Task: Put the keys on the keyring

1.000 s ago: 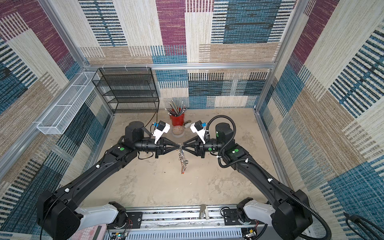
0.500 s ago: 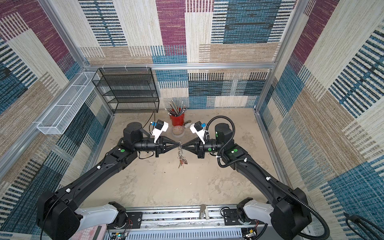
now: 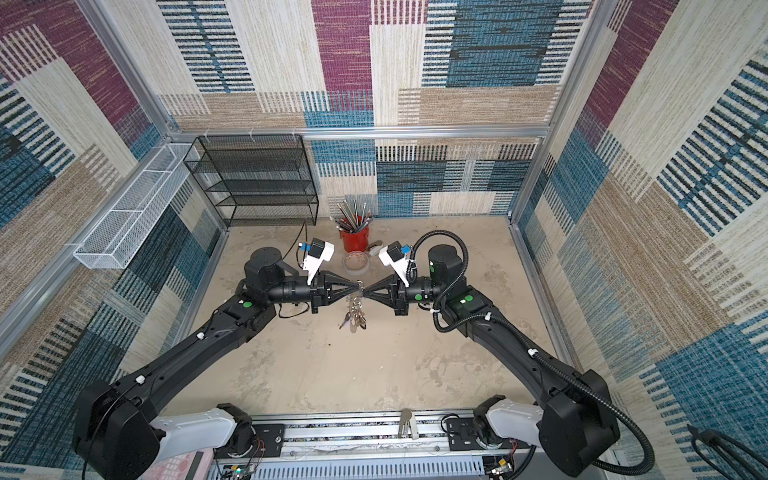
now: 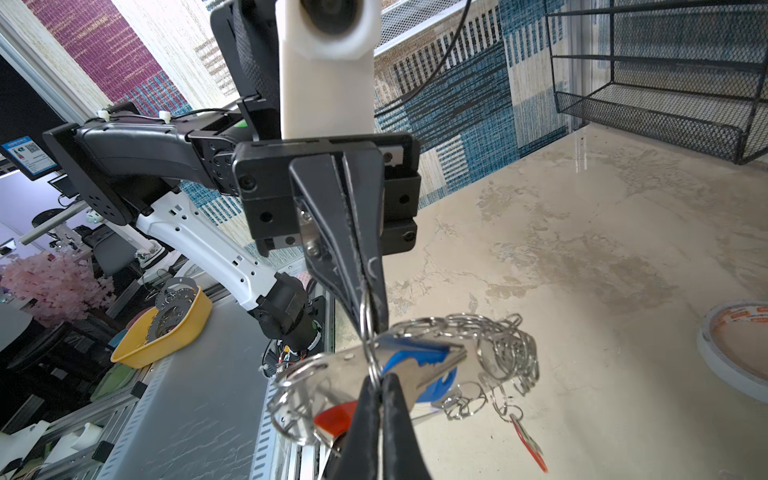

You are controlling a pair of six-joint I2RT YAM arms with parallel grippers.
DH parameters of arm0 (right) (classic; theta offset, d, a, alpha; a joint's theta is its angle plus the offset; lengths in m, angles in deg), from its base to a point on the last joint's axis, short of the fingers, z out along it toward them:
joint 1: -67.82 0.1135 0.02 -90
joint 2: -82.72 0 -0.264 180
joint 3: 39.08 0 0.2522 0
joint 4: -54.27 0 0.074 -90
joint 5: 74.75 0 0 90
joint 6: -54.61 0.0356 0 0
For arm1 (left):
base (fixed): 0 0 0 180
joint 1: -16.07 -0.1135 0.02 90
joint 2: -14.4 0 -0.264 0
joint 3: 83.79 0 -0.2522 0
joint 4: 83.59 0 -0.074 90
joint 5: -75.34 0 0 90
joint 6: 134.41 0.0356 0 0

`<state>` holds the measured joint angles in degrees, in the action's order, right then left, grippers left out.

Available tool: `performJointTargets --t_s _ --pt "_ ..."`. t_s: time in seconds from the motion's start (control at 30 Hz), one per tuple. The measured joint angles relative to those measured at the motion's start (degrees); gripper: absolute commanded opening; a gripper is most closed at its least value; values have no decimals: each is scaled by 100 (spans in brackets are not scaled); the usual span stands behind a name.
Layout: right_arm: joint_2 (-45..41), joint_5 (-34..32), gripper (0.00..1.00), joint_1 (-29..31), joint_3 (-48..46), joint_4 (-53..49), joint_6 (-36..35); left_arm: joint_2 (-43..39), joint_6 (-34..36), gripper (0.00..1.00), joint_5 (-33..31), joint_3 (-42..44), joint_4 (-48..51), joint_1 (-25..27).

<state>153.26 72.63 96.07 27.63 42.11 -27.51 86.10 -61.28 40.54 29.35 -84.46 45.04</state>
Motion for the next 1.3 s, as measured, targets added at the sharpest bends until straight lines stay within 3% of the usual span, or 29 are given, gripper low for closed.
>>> performJointTargets --t_s 0.3,0.53,0.7,1.0,1.3 --pt "155 157 1 2 146 -177 -46 149 -562 0 151 190 -822 15" --pt "175 144 9 22 225 -356 -72 210 -682 0 177 282 -1235 116" --pt "177 44 21 26 260 -459 -83 195 -715 0 186 341 -1379 157" --pt "-22 -372 39 -11 227 -549 -85 122 -691 0 173 354 -1421 188" --pt "-452 -999 40 -466 -2 -557 105 149 -673 0 199 372 -1239 205"
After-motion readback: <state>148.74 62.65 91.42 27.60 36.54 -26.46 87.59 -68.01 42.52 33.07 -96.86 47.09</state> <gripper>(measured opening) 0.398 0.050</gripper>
